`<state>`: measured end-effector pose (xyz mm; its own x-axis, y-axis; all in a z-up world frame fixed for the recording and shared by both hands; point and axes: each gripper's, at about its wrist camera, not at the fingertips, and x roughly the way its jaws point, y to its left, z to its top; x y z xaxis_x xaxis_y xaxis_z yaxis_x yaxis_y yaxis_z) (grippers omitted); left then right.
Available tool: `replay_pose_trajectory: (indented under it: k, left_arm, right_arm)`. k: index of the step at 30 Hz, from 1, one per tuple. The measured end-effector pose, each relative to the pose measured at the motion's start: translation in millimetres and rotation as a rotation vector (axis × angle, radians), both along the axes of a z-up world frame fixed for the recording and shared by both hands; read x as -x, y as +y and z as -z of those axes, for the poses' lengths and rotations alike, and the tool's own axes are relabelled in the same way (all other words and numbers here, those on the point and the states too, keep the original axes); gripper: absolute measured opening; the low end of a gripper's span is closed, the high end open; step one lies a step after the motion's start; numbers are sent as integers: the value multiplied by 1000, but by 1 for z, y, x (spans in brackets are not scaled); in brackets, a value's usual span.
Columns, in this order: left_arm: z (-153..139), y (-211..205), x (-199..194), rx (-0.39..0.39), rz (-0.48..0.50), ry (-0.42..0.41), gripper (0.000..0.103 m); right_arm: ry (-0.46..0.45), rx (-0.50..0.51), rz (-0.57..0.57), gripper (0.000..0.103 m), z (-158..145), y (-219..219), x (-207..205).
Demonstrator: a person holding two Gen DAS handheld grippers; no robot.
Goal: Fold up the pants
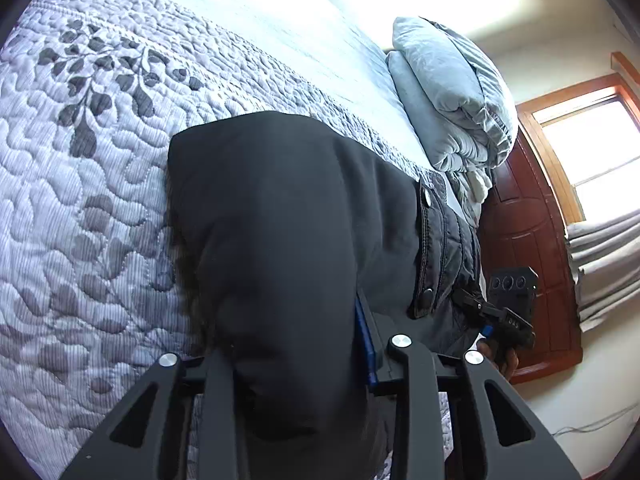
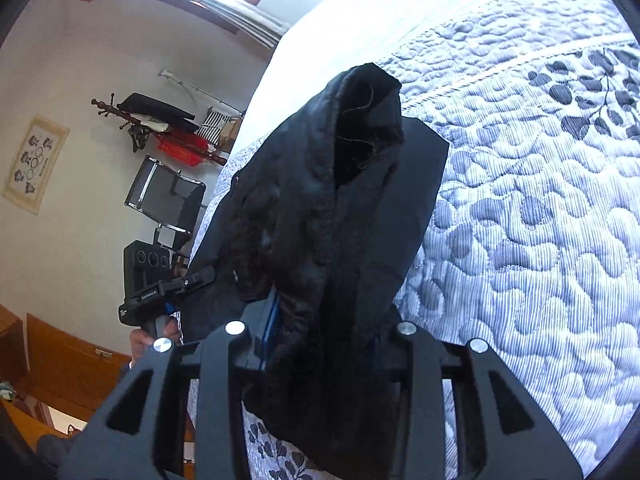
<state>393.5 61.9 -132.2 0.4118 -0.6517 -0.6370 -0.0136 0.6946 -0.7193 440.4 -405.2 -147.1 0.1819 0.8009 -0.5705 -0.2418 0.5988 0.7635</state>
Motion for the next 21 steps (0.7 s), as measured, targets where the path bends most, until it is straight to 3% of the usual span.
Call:
replay_pose_trajectory:
  k: [4,7,9,12,16,19,21]
  left_arm:
    - [11,-8,-4,-27,1,8,53]
    - [24,-7,-3,-51,-24,16,75]
    - [30,-6,-2,-66,-39,14,84]
    - [31,-1,3,-57,-61,15,88]
    - [20,8,17,-113,-113,12,94]
    - [1,12,38,-176,-163,-35,97]
    - [-17,7,58,-235,-191,-84,99]
  right_arm:
    - [27,18,3,47,13,-7,0]
    - [52,41,26,72,19,-10,6]
    - [58,49,39,76,21,-13,14]
    - [61,40,62,79,23,-21,28]
    - [46,46,126,80,19,-36,51]
    - [-34,142,192,83,-1,-40,78]
    - [-103,281,226,84,-20,-35,101]
